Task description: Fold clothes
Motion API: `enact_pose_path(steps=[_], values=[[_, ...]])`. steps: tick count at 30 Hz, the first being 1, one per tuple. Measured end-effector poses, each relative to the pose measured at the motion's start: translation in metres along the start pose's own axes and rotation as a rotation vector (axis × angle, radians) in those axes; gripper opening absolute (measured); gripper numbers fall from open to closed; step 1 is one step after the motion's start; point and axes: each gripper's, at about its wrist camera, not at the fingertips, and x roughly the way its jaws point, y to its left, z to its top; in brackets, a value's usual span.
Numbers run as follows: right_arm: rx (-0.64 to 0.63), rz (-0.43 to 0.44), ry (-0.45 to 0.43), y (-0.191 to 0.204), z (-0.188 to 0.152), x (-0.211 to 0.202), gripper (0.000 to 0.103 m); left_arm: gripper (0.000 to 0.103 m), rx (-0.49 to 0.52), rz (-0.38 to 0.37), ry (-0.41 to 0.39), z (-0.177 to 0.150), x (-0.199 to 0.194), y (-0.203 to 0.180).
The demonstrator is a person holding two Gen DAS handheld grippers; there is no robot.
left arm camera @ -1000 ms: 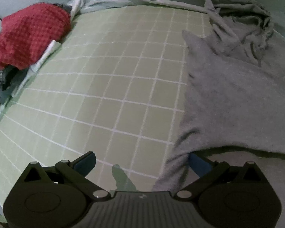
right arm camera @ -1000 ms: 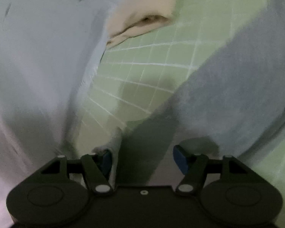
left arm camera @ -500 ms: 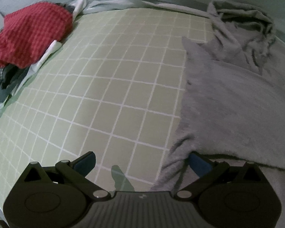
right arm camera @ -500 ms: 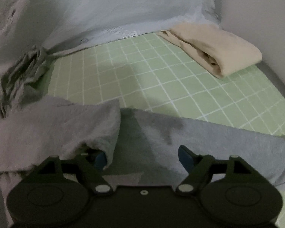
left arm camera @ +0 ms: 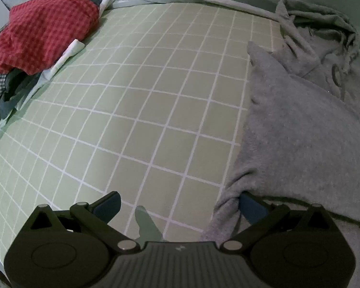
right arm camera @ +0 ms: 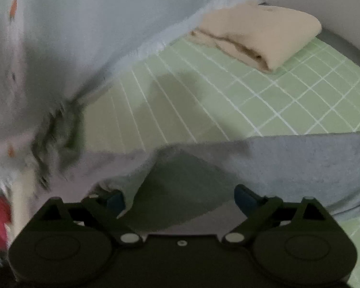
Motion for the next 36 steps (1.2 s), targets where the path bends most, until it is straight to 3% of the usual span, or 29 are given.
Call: enact_pose_path(steps=[5, 18, 24, 32, 36], values=[[0.126, 0.027, -0.061, -0.015, 0.001, -0.012, 0.095, 0.103, -0.010, -0.035, 0.007, -0.002, 0.000, 0.001], [0.586, 0.231, -0.108, -0.067, -0.016, -0.002, 0.095, 0.103, 0.007, -0.042, 0.013, -0.007, 0.009, -0.001], [0.823, 0.283, -0.263, -0.101, -0.025, -0.013, 0.099, 0.103, -0.027, -0.048, 0.018, -0.006, 0.012, 0.004], [0.527, 0.017, -0.175, -0.078, -0.012, -0.004, 0.100, 0.103, -0.011, -0.029, 0.017, -0.006, 0.009, 0.000], [0.294, -0.143, -0.121, -0.054, -0.011, 0.019, 0.096, 0.103, -0.007, -0.030, 0.012, -0.004, 0.003, -0.001]])
